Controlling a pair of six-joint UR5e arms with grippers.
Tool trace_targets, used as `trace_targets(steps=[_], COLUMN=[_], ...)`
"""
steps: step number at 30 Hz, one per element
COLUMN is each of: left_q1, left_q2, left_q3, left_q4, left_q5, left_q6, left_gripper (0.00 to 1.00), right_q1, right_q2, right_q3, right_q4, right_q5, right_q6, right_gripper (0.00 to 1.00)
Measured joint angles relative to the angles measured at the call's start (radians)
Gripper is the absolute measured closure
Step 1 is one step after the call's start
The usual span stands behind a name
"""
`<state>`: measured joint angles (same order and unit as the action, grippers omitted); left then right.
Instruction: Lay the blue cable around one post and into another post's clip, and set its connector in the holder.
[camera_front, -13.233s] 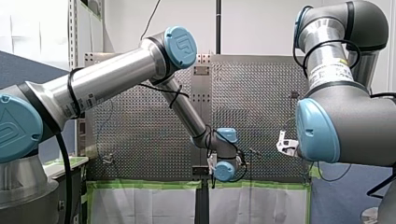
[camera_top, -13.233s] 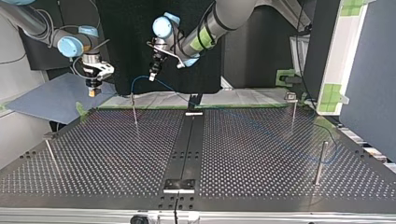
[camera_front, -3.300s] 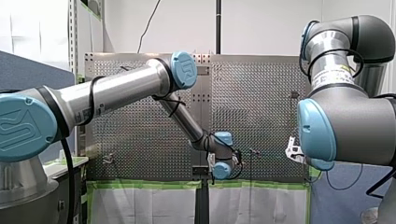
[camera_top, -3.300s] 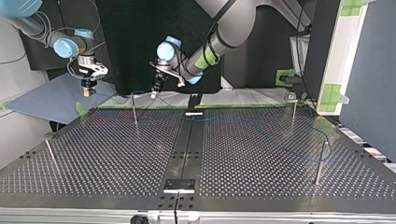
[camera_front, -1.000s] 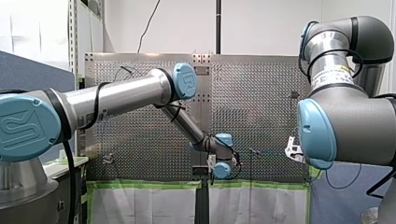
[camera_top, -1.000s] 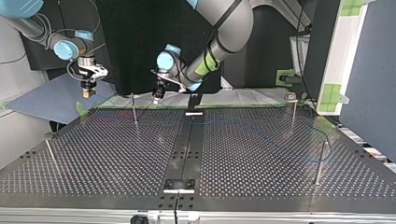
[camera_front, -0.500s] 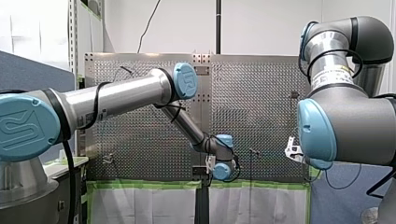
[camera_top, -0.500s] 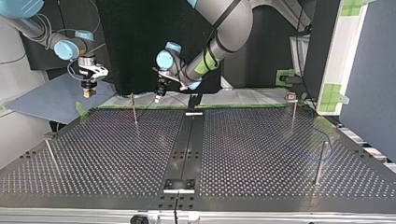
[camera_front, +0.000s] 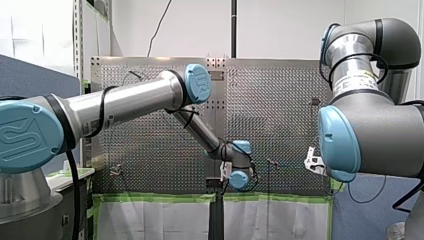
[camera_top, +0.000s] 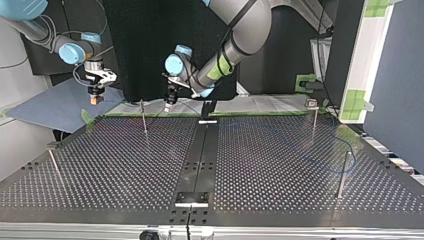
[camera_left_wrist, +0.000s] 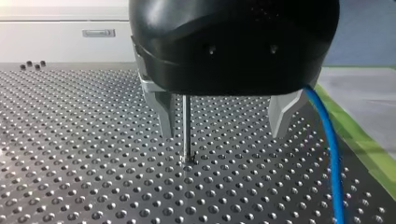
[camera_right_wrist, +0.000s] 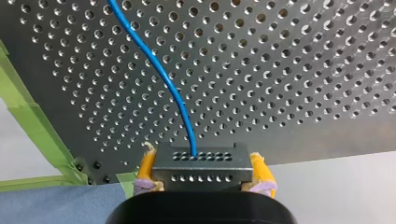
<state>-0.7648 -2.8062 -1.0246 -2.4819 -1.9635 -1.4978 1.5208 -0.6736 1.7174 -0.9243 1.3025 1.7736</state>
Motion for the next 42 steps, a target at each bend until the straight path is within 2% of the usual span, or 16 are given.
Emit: trace_targets(steps=[7, 18, 23, 35, 42], left_q1=[-0.010, -0.013, -0.018, -0.040, -0.044], left_q2=[0.007, 0.056, 0.065, 0.097, 0.139], left_q3=[-0.007, -0.091, -0.120, -0.138, -0.185], left_q4=[-0.054, -0.122, -0.129, -0.153, -0.123], left_q5=[-0.003, -0.016, -0.016, -0.014, -0.003], left_q6=[0.034, 0.067, 0.068, 0.072, 0.066], left_gripper=[0.00, 0.00, 0.00, 0.00, 0.00], right_q1=[0.001, 0.004, 0.004, 0.005, 0.005], right_q2=[0.002, 0.005, 0.005, 0.009, 0.012], right_q3=[0.000, 0.000, 0.000, 0.000, 0.000], right_q4=[-0.002, -0.004, -0.005, -0.007, -0.007], right_q5=[0.000, -0.008, -0.009, -0.010, -0.009], right_q6=[0.000, 0.004, 0.005, 0.005, 0.005], right_gripper=[0.95, 0.95, 0.95, 0.95, 0.95])
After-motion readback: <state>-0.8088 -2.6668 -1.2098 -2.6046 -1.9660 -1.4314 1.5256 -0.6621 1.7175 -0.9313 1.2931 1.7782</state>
